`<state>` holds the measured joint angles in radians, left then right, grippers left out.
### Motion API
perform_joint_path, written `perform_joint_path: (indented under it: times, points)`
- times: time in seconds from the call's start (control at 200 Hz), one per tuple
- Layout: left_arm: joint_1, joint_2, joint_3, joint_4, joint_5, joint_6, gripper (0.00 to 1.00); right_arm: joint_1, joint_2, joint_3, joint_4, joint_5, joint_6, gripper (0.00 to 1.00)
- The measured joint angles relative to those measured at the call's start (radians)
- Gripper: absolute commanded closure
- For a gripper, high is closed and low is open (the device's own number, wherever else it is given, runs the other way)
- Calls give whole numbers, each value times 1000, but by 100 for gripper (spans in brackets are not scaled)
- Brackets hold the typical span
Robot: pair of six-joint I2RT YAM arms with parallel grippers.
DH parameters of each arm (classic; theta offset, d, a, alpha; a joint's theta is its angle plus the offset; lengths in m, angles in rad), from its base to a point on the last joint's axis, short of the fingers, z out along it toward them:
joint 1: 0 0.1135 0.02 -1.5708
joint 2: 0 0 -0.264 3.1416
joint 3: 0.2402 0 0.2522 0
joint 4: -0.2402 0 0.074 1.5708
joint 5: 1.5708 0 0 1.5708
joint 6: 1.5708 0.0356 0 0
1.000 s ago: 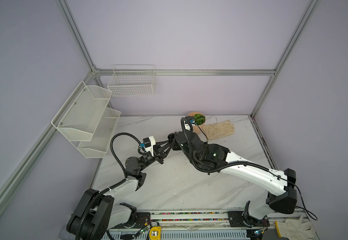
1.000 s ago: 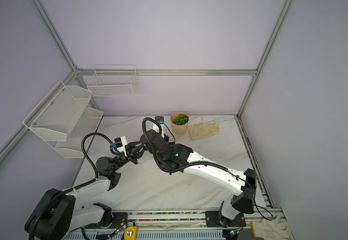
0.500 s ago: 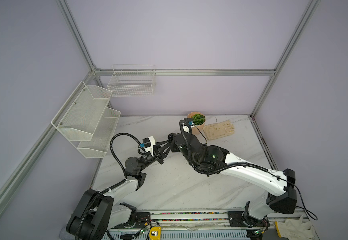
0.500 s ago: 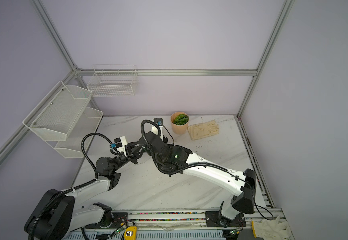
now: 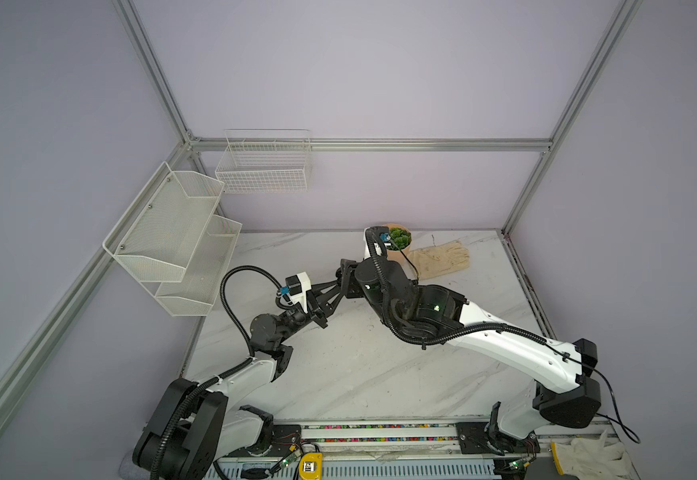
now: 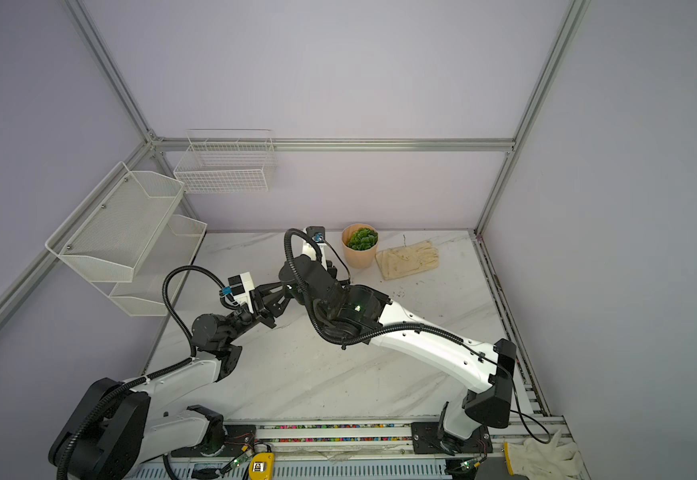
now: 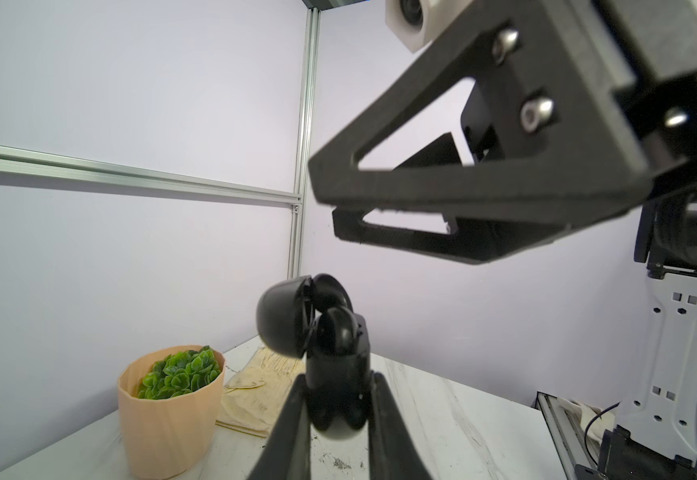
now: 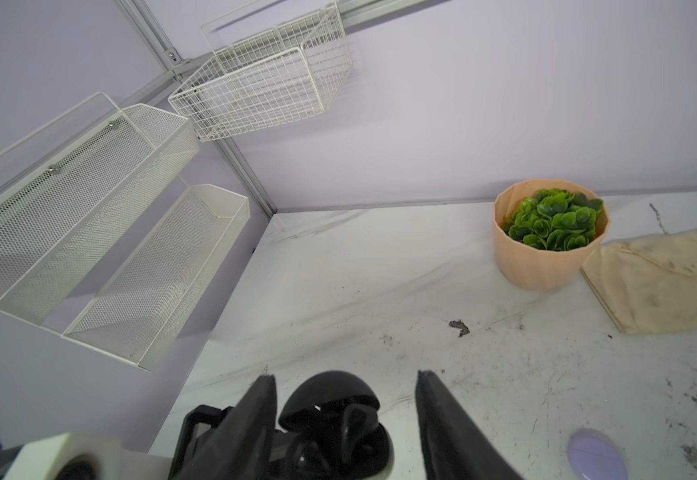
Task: Insert the wireless bluetooth earbuds into the charging case
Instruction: 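Open the right gripper and draw it back, then return over the case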
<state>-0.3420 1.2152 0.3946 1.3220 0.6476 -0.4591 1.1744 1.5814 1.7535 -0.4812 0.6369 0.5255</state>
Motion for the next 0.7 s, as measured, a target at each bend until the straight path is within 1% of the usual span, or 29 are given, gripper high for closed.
perform_joint_path:
  times: [0.065,0.14,0.22,0.275,0.335,0.415,0.465,0.535,0.605,0.7]
  points:
    - [0,0,0,0,12,-6,100,-12,-16,23,-19,-34,-45,36]
    - [0,-2,0,-3,39,-20,100,-49,-61,24,-47,-127,-96,36]
    - [0,-14,0,-9,67,-31,100,-145,-126,18,-66,-279,-145,36]
    - [0,-28,0,-11,84,-34,100,-212,-164,16,-79,-369,-168,40]
    - [0,-44,0,-11,97,-37,100,-259,-192,16,-90,-436,-182,43]
    - [0,-59,0,-11,112,-39,100,-264,-209,16,-101,-540,-211,51]
    - [0,-64,0,-11,120,-39,100,-258,-209,15,-111,-602,-230,53]
    - [0,-65,0,-11,131,-39,100,-251,-208,0,-118,-684,-264,58]
    - [0,-65,0,-13,138,-39,100,-250,-207,-21,-124,-746,-297,63]
    - [-2,-65,0,-16,143,-39,100,-250,-198,-39,-136,-803,-327,68]
